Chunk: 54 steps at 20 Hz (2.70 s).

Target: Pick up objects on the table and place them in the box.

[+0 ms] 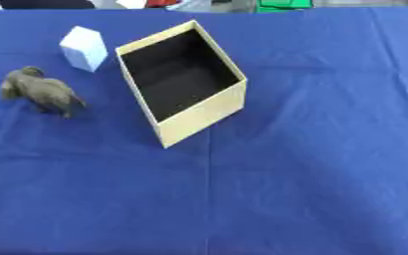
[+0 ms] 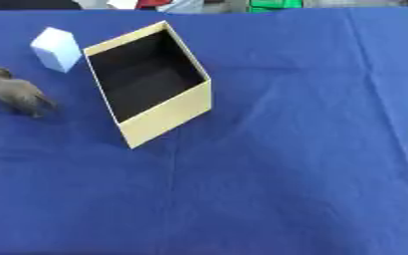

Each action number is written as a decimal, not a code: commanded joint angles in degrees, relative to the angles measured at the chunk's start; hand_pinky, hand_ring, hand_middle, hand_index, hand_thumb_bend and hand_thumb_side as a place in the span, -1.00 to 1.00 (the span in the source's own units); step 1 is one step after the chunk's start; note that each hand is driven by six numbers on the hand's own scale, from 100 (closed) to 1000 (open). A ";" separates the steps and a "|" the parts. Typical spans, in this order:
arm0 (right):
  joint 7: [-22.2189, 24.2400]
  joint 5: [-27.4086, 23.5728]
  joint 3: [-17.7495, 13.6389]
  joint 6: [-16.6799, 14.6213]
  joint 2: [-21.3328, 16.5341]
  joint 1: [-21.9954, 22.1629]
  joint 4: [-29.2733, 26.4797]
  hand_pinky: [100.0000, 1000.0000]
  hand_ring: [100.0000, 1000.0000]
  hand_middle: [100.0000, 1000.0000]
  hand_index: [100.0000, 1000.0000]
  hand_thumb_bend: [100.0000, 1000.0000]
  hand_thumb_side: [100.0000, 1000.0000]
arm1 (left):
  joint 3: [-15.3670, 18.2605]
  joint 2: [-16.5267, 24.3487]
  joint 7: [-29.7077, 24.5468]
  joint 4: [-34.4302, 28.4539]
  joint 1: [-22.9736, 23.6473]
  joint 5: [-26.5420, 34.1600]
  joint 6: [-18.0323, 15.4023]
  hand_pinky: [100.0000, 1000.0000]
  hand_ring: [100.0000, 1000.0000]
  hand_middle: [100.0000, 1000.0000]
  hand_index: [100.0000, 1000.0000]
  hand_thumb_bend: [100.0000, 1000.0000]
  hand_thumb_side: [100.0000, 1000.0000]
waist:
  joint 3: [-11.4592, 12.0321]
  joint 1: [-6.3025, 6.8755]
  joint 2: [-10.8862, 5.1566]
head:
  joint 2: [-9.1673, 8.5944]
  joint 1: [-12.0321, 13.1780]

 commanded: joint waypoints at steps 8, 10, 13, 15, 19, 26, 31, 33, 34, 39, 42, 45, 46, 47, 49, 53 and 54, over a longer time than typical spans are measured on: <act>0.48 -0.05 0.33 -0.40 -0.92 -0.96 -0.55 0.72 0.88 0.47 0.89 -1.00 0.54 | -4.53 11.98 -10.11 13.12 -6.39 -3.65 -2.13 0.47 0.43 0.48 0.72 -0.73 0.62 | -0.12 0.21 -1.70 | 0.08 -0.68; 0.59 -0.01 0.42 -0.41 -0.87 -1.04 -0.50 0.72 0.88 0.47 0.89 -1.00 0.54 | -5.37 12.84 -12.65 15.47 -7.57 -4.09 -3.66 0.47 0.44 0.49 0.72 -0.72 0.60 | -0.22 0.19 -1.73 | -0.14 -0.88; 0.70 -0.03 0.52 -0.43 -0.88 -1.22 -0.36 0.72 0.88 0.47 0.89 -1.00 0.54 | -6.62 13.64 -17.30 18.03 -9.09 -5.46 -6.02 0.50 0.48 0.52 0.72 -0.65 0.53 | -0.40 0.16 -1.64 | -0.50 -1.03; 0.78 -0.12 0.59 -0.45 -0.95 -1.35 -0.22 0.72 0.88 0.47 0.89 -1.00 0.54 | -7.39 14.17 -20.99 19.26 -9.95 -7.01 -7.60 0.51 0.50 0.54 0.72 -0.60 0.51 | -0.49 0.17 -1.53 | -0.71 -1.01; 0.90 -0.32 0.71 -0.51 -1.15 -1.60 0.12 0.72 0.88 0.47 0.89 -1.00 0.54 | -8.71 15.16 -28.63 20.99 -11.57 -10.23 -10.30 0.54 0.53 0.56 0.73 -0.43 0.42 | -0.65 0.18 -1.30 | -0.80 -0.97; 1.09 -0.56 0.89 -0.63 -1.26 -1.88 0.51 0.72 0.88 0.47 0.89 -1.00 0.54 | -10.96 16.71 -36.86 22.94 -13.25 -14.25 -14.29 0.58 0.59 0.60 0.75 -0.08 0.35 | -0.80 0.19 -1.12 | -0.92 -0.62; 1.12 -0.66 0.88 -0.69 -1.16 -1.76 0.51 0.72 0.88 0.46 0.89 -1.00 0.54 | -11.84 16.50 -41.02 23.80 -13.70 -15.02 -15.85 0.60 0.61 0.63 0.80 0.22 0.37 | -0.89 0.25 -1.18 | -1.23 0.70; 1.11 -0.70 0.89 -0.71 -1.06 -1.70 0.45 0.72 0.88 0.46 0.89 -1.00 0.54 | -12.19 16.40 -42.28 24.13 -14.14 -15.38 -16.45 0.61 0.62 0.63 0.80 0.30 0.35 | -0.92 0.27 -1.25 | -1.41 1.11; 1.12 -0.70 0.91 -0.72 -1.01 -1.70 0.41 0.72 0.88 0.46 0.89 -1.00 0.54 | -12.41 16.37 -42.80 24.27 -14.39 -15.69 -16.77 0.61 0.63 0.64 0.81 0.35 0.33 | -0.95 0.27 -1.27 | -1.47 1.27; 1.25 -0.81 1.01 -0.76 -0.75 -1.61 0.35 0.72 0.88 0.46 0.88 -1.00 0.54 | -13.86 15.95 -45.17 25.88 -16.19 -18.79 -17.72 0.63 0.65 0.66 0.84 0.42 0.32 | -1.12 0.27 -1.34 | -1.72 2.16; 1.31 -0.90 1.07 -0.77 -0.71 -1.60 0.35 0.72 0.88 0.46 0.88 -1.00 0.54 | -14.76 15.33 -46.03 27.47 -17.30 -21.00 -18.03 0.63 0.66 0.66 0.84 0.44 0.26 | -1.23 0.32 -1.37 | -1.83 2.53; 1.35 -0.93 1.10 -0.78 -0.73 -1.58 0.40 0.72 0.89 0.46 0.89 -1.00 0.54 | -15.53 14.57 -45.72 29.43 -18.24 -22.94 -18.49 0.63 0.65 0.61 0.83 0.40 0.22 | -1.36 0.39 -1.40 | -1.74 2.71; 1.36 -0.95 1.11 -0.78 -0.71 -1.58 0.40 0.72 0.89 0.46 0.89 -1.00 0.54 | -15.80 14.28 -45.68 30.33 -18.65 -23.60 -18.60 0.64 0.66 0.60 0.84 0.39 0.21 | -1.41 0.40 -1.41 | -1.78 2.76; 1.38 -0.97 1.14 -0.80 -0.67 -1.59 0.39 0.72 0.89 0.46 0.89 -1.00 0.54 | -16.10 13.90 -45.72 31.42 -19.17 -24.34 -18.68 0.64 0.66 0.59 0.84 0.38 0.19 | -1.46 0.42 -1.42 | -1.84 2.81; 1.42 -0.99 1.18 -0.82 -0.58 -1.62 0.38 0.72 0.89 0.46 0.89 -1.00 0.54 | -16.61 13.06 -45.74 33.41 -20.12 -25.36 -18.99 0.64 0.66 0.57 0.86 0.21 0.08 | -1.57 0.41 -1.41 | -1.98 2.89; 1.45 -1.07 1.21 -0.82 -0.51 -1.74 0.42 0.72 0.89 0.46 0.89 -1.00 0.54 | -17.37 11.72 -45.97 36.86 -21.61 -26.26 -19.72 0.60 0.66 0.64 0.91 -0.10 -0.19 | -1.71 0.33 -1.32 | -2.18 3.05; 1.44 -1.10 1.20 -0.82 -0.50 -1.75 0.42 0.72 0.89 0.46 0.89 -1.00 0.54 | -17.46 11.52 -46.07 37.48 -21.87 -26.46 -19.77 0.59 0.65 0.64 0.91 -0.15 -0.26 | -1.73 0.32 -1.28 | -2.20 3.08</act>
